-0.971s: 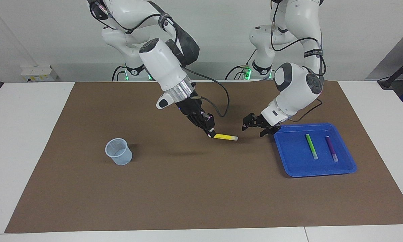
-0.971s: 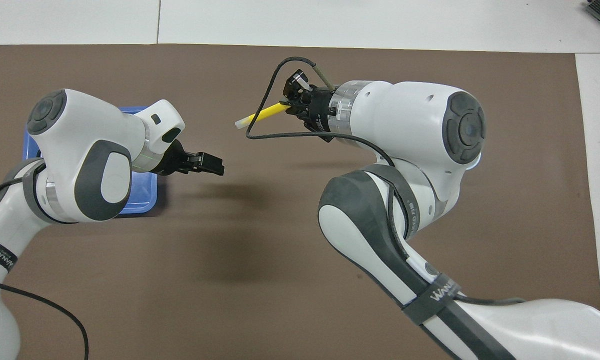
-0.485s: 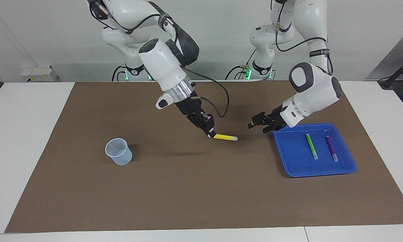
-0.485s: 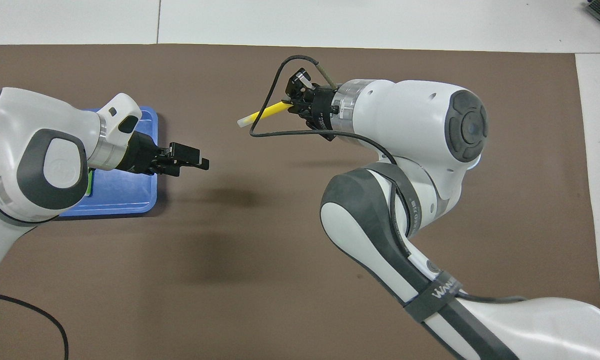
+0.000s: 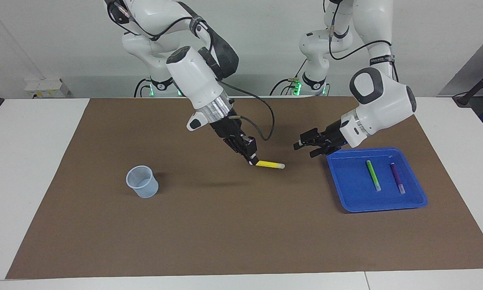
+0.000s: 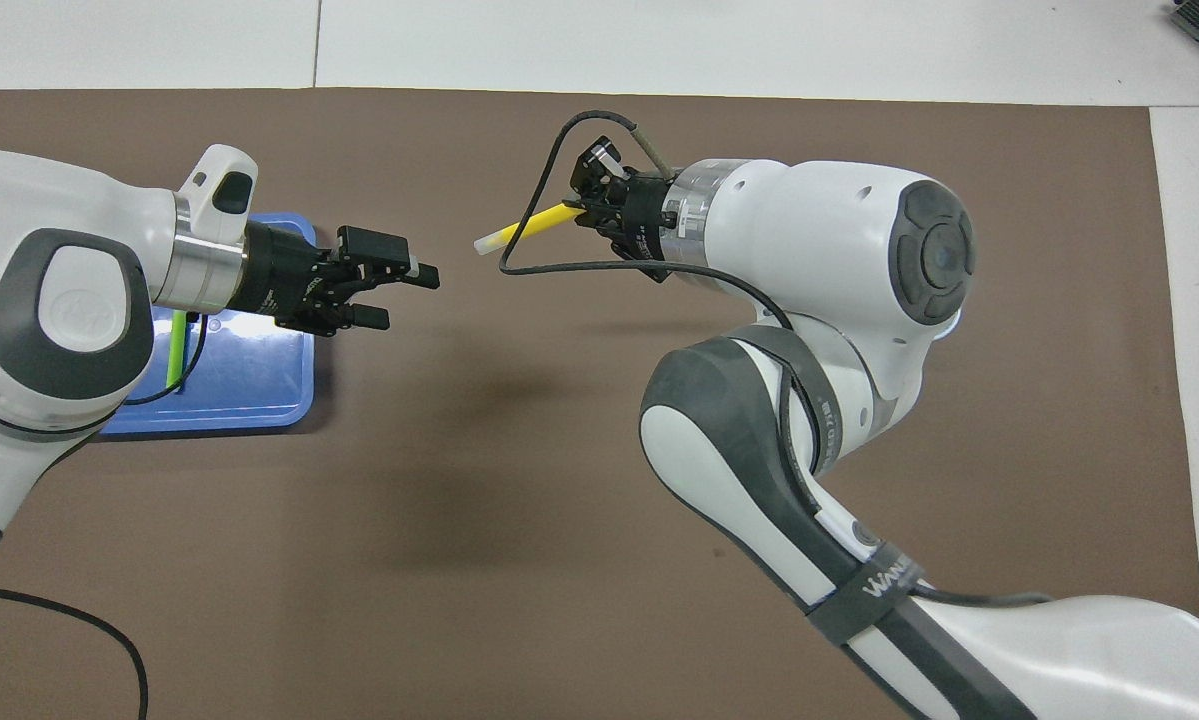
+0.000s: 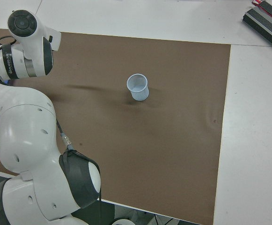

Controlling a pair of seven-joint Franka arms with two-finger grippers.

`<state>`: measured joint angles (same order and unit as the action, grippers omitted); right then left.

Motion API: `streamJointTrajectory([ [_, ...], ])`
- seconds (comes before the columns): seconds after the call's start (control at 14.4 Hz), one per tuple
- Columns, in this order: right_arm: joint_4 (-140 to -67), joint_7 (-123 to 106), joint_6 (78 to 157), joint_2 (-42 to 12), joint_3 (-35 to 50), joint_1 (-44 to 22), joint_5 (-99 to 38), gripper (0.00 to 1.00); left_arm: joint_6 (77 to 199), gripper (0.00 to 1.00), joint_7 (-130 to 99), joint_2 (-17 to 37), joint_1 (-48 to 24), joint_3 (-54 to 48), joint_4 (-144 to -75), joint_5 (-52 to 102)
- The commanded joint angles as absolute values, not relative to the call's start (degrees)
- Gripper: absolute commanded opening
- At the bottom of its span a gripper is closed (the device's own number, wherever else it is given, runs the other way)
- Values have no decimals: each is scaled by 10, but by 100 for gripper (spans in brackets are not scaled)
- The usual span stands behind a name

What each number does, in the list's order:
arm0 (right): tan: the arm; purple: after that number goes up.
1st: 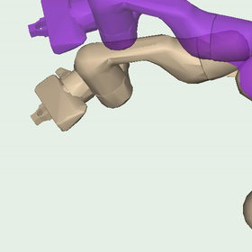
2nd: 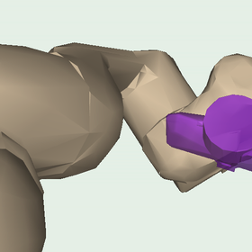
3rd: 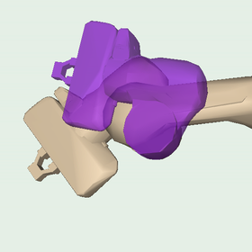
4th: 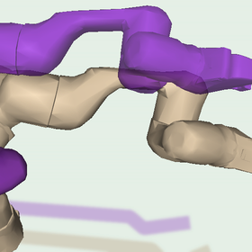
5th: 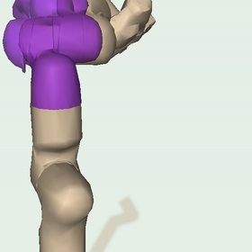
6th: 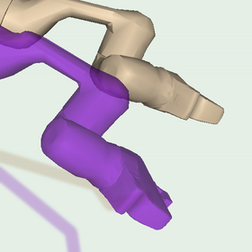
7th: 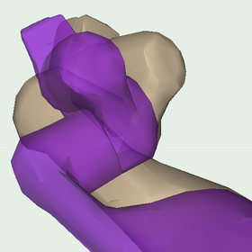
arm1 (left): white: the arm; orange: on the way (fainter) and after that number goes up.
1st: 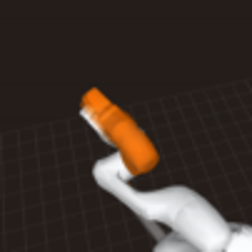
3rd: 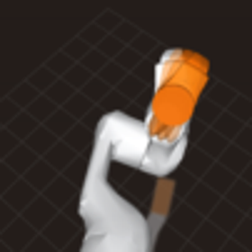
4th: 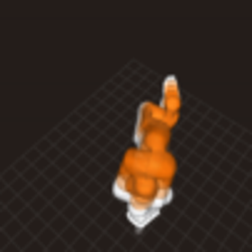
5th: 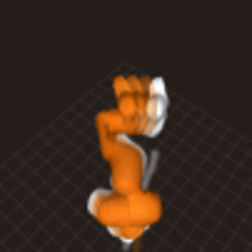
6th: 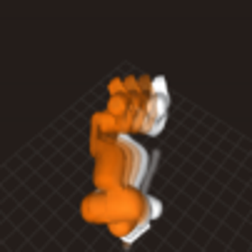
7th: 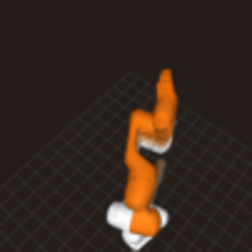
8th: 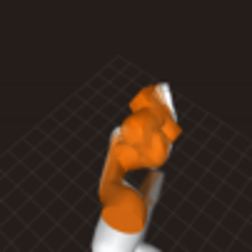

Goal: Right arm passes pens to left for tray arrangement
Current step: 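Carry the yellow pen toward the left gripper while the left gripper approaches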

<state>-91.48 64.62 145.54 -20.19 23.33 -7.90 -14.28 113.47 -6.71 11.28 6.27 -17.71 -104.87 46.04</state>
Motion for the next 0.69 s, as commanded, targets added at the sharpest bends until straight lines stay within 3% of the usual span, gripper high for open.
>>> streamJointTrajectory([
  [0.0, -912, 650, 1468, -207, 236, -78, -154, 0, 1121, 98, -157, 120, 60, -173, -1037, 473],
  [0.28, -912, 650, 1467, -207, 236, -78, -154, 0, 1114, 96, -211, 113, 59, -175, -1035, 466],
  [0.62, -912, 650, 1467, -207, 236, -78, -155, 0, 1177, 99, 150, 120, 41, -174, -1020, 435],
])
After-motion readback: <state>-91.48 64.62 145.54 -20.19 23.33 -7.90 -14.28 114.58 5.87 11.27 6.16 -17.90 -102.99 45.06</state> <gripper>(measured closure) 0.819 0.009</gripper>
